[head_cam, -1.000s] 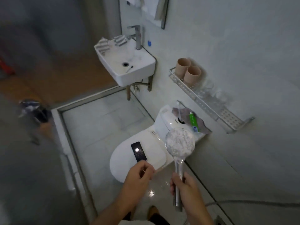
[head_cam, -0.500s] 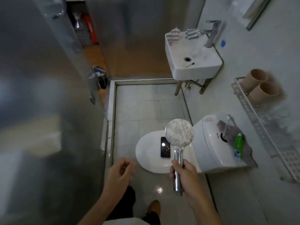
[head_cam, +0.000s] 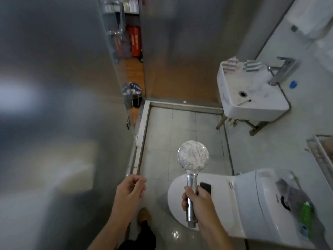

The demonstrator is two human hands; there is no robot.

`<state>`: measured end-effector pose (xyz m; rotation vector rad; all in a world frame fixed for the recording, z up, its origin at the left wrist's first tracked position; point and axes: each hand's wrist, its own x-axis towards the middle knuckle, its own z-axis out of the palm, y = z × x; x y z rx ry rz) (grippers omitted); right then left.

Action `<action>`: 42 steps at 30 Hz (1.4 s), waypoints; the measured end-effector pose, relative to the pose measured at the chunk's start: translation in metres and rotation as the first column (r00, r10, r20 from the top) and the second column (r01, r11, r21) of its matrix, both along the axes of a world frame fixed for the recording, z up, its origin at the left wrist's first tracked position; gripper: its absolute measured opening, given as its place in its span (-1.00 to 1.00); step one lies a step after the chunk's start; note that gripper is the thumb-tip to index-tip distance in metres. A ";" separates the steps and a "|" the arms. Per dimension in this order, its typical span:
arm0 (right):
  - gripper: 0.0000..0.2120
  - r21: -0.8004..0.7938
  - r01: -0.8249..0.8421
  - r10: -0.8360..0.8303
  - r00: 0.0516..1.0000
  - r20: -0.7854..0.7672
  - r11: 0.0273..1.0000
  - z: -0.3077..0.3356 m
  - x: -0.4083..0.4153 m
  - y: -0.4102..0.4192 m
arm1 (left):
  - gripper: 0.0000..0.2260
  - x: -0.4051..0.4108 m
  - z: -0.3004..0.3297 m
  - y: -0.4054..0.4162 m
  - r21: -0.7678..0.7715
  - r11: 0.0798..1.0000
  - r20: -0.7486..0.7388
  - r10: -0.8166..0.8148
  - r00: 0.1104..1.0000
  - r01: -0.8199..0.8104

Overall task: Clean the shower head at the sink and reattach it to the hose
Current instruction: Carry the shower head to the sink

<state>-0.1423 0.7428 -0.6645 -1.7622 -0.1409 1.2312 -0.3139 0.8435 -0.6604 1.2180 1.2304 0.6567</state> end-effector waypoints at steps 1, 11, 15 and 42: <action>-0.85 0.007 -0.007 0.007 1.000 0.007 1.000 0.001 -0.001 0.013 | -0.89 0.001 0.002 0.012 0.003 1.000 0.003 -0.011 1.000 0.010; -0.85 -0.018 -0.010 0.010 1.000 -0.010 1.000 0.008 0.009 0.102 | -0.90 0.004 0.001 0.093 0.011 1.000 0.003 -0.001 1.000 0.001; -0.87 -0.014 0.014 -0.014 0.999 -0.032 1.000 0.003 0.026 0.135 | -0.87 0.009 -0.008 0.125 0.014 1.000 -0.058 0.003 0.998 -0.002; -0.83 -0.052 0.486 -0.488 0.871 -0.051 0.873 -0.025 0.294 0.329 | -0.86 0.361 -0.021 0.386 -0.070 0.853 -0.126 -0.523 0.843 0.518</action>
